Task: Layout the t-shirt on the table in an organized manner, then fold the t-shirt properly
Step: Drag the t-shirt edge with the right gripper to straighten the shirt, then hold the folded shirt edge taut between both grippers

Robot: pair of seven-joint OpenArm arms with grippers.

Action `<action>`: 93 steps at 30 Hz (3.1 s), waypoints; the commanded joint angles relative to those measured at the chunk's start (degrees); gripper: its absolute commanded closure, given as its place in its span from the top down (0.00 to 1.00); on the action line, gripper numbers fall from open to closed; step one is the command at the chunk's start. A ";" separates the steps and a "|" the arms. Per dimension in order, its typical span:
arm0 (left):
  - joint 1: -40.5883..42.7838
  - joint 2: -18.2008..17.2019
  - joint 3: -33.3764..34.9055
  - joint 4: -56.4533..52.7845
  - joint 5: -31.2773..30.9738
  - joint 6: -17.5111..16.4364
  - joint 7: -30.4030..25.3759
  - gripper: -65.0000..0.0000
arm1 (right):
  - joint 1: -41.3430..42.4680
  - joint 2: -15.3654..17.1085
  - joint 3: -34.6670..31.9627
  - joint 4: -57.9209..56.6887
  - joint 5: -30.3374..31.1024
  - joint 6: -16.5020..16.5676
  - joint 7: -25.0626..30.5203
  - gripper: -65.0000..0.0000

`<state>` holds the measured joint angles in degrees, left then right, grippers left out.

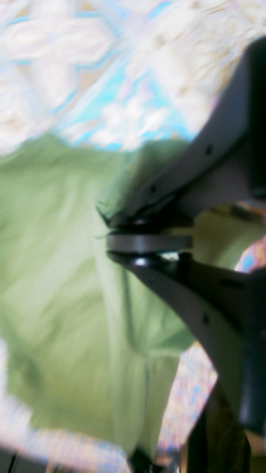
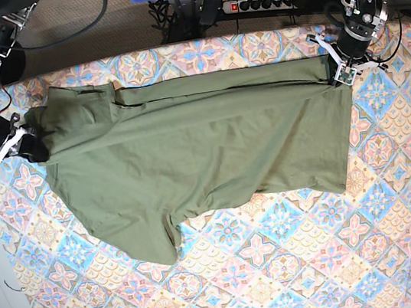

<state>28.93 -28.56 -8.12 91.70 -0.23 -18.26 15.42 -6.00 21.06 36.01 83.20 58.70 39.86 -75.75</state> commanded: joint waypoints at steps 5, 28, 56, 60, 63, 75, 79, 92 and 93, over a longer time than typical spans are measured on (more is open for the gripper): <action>-0.05 -0.67 -0.54 0.91 -0.34 0.46 -0.78 0.00 | 0.59 -1.76 0.69 1.15 -3.62 0.14 3.97 0.11; 1.27 -1.11 -2.21 3.90 -3.42 0.46 5.99 0.46 | -15.32 -0.44 -5.11 19.61 -4.32 0.14 3.70 0.40; 1.89 -1.55 -2.12 3.90 -3.68 0.46 6.34 0.43 | -16.20 -2.82 -5.72 10.74 -16.19 0.14 3.61 0.04; 1.80 -1.55 -2.12 3.90 -3.68 0.46 6.34 0.43 | -16.29 -2.73 -5.20 15.13 -15.66 0.14 3.70 0.02; 1.80 -1.47 -2.12 3.82 -3.68 0.46 6.34 0.43 | -15.93 -2.64 -5.20 18.38 -10.92 0.14 3.79 0.02; 1.71 -1.29 -2.21 3.90 -3.77 0.46 6.34 0.43 | -0.90 -2.73 -5.64 14.25 -3.53 0.14 3.70 0.02; 1.71 -0.32 -2.39 3.90 -3.77 0.46 6.34 0.43 | 0.77 -2.73 -5.55 8.36 -3.53 0.14 3.88 0.02; 1.71 -0.15 -3.79 3.90 -3.68 0.46 6.34 0.43 | -9.25 0.70 -4.67 9.15 -3.62 0.14 4.05 0.02; 1.71 -0.15 -3.79 3.90 -3.68 0.46 6.34 0.43 | -10.13 0.87 -3.61 9.59 -3.62 0.14 4.05 0.02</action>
<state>30.52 -27.79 -11.29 94.67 -3.66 -18.20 22.79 -15.92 21.12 31.75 91.96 54.48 39.86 -72.03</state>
